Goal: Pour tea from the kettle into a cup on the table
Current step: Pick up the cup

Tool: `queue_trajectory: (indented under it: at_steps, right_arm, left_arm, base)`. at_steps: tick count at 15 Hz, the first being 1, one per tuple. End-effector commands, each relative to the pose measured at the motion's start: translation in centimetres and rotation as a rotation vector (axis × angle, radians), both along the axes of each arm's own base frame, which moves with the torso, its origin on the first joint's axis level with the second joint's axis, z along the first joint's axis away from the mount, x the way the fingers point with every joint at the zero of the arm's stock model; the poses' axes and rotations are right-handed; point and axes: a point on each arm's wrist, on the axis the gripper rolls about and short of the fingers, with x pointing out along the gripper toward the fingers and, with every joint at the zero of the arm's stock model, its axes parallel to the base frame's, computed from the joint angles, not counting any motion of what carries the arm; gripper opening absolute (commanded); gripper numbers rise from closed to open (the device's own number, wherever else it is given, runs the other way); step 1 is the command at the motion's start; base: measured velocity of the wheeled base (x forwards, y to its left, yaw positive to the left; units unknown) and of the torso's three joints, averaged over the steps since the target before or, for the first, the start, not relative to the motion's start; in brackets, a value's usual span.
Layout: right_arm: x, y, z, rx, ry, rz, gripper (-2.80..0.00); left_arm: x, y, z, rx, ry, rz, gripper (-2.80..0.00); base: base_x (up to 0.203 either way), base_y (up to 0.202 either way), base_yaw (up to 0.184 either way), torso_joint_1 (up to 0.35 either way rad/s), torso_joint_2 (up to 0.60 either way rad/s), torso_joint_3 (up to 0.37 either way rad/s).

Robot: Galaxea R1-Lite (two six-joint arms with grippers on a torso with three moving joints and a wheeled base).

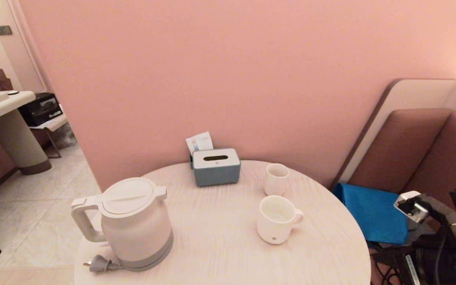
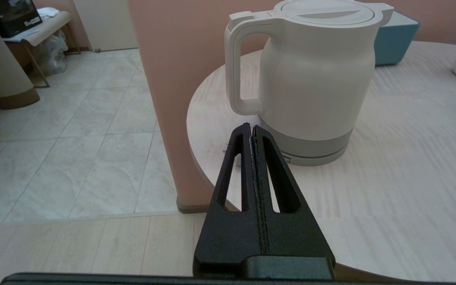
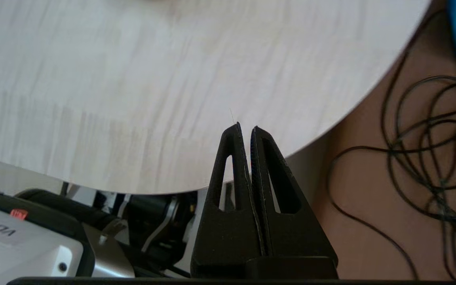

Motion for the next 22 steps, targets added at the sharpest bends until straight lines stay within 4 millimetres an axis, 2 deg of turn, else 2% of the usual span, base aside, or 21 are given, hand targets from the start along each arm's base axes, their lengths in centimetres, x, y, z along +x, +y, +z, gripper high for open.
queue_trajectory:
  at_steps: [1,6,9,10,13,17,22]
  right_arm:
    - [0.5,0.2,-1.2,0.001,0.022,0.003,-2.8]
    - [4.4,1.0,-3.9,0.059,-0.075,-0.032,-2.8]
    - [5.8,1.6,-5.5,0.073,-0.067,-0.01,-2.8]
    - [6.0,1.7,-5.5,0.103,-0.068,0.028,0.0]
    - [6.8,2.1,-5.1,0.13,-0.089,0.045,0.0]
    - [8.1,2.3,-6.6,0.119,-0.047,0.04,0.0]
    - [9.6,2.1,-7.7,0.089,-0.112,-0.005,0.0]
  left_arm:
    - [0.0,0.0,0.0,0.0,0.0,0.0,-2.8]
    - [0.0,0.0,0.0,0.0,0.0,0.0,-2.8]
    - [0.0,0.0,0.0,0.0,0.0,0.0,-2.8]
    - [0.0,0.0,0.0,0.0,0.0,0.0,-2.8]
    - [0.0,0.0,0.0,0.0,0.0,0.0,-2.8]
    - [0.0,0.0,0.0,0.0,0.0,0.0,-2.8]
    - [0.0,0.0,0.0,0.0,0.0,0.0,-2.8]
  base:
    - [0.0,0.0,0.0,0.0,0.0,0.0]
    - [0.0,0.0,0.0,0.0,0.0,0.0]
    - [0.0,0.0,0.0,0.0,0.0,0.0]
    - [0.0,0.0,0.0,0.0,0.0,0.0]
    - [0.0,0.0,0.0,0.0,0.0,0.0]
    - [0.0,0.0,0.0,0.0,0.0,0.0]
    - [0.0,0.0,0.0,0.0,0.0,0.0]
